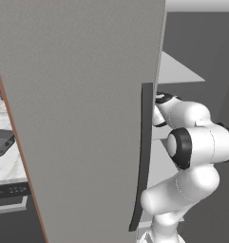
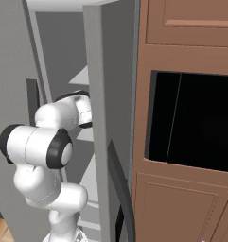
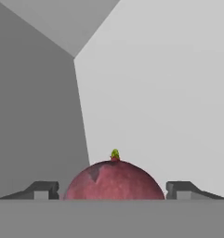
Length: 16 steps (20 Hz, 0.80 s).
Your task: Take the onion and potato out of the freezer and place them in the tupperware container on the counter. Then put the tupperware containing the vegetables back in the freezer.
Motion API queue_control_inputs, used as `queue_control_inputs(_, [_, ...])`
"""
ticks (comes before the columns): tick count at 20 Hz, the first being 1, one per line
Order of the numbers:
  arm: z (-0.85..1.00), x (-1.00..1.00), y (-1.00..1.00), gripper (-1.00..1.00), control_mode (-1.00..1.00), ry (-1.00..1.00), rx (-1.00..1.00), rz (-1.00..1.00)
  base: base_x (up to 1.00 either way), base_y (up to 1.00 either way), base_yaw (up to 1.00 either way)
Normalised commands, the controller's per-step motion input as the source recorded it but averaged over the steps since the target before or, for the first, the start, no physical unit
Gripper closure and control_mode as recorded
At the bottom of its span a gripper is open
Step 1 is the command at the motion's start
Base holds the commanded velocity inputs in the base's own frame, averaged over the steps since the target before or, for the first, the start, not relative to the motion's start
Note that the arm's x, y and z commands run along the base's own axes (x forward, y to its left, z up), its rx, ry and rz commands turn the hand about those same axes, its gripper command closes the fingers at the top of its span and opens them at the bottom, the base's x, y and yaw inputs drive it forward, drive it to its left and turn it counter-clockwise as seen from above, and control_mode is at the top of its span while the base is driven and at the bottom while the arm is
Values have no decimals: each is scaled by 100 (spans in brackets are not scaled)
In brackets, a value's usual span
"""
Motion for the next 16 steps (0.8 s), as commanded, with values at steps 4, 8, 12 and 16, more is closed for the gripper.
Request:
queue_control_inputs(4, [-25, -6, 12, 100, -100, 3, 0, -1, 0, 0, 0])
queue_control_inputs(8, [-26, -26, 9, 100, -100, 3, 0, 0, 0, 0, 0])
queue_control_inputs(12, [-4, -57, 3, 100, -100, -1, 0, 0, 0, 0, 0])
queue_control_inputs(16, [11, -86, 0, 100, -100, -12, 0, -6, 0, 0, 0])
